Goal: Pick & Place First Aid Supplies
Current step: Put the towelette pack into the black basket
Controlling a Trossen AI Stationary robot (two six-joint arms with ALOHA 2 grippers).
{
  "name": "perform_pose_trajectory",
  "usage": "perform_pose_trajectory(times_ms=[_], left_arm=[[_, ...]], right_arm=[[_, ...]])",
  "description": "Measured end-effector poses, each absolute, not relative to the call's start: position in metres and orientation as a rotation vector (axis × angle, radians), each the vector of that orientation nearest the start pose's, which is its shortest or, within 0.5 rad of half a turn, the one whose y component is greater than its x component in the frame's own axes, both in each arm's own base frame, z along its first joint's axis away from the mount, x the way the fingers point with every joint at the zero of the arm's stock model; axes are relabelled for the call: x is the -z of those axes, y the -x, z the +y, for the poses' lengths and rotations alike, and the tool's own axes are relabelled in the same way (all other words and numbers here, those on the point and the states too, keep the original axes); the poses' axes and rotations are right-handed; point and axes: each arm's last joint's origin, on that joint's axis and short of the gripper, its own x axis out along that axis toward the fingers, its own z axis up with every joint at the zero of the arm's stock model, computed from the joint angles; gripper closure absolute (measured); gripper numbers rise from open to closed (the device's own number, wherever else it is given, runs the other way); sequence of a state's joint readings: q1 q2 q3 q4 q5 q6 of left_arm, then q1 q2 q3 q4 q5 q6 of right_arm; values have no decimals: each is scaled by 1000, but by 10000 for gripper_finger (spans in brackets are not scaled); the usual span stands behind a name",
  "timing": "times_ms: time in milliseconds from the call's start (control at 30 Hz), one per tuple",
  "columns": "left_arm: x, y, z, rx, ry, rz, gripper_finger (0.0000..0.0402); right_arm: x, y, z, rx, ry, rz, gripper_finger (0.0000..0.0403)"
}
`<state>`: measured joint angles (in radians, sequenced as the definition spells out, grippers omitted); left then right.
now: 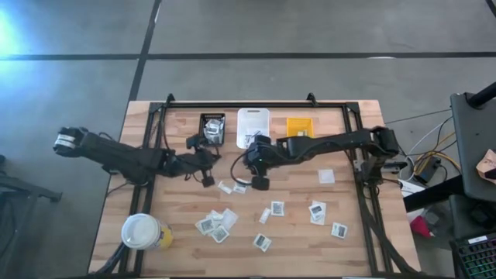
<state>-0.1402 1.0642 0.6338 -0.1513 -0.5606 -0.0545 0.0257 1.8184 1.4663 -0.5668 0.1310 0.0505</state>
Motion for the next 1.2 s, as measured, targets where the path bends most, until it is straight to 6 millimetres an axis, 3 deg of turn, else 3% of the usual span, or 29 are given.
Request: perform_pose_trajectory(times_ms=[167,600,967,1200], left_arm=[[-249,-199,7,-571,-92,506,401],[-272,-164,59,-844,86,371,401],[-269,-147,102,-671,399,340,401],[-257,-155,112,-658,464,401,401]], right_arm=[[-260,-383,8,130,6,961,308],[-240,-369,10,157,-25,1095,339],[-225,-362,14,179,-59,1143,341],[-225,-362,19,165,-51,1144,349]])
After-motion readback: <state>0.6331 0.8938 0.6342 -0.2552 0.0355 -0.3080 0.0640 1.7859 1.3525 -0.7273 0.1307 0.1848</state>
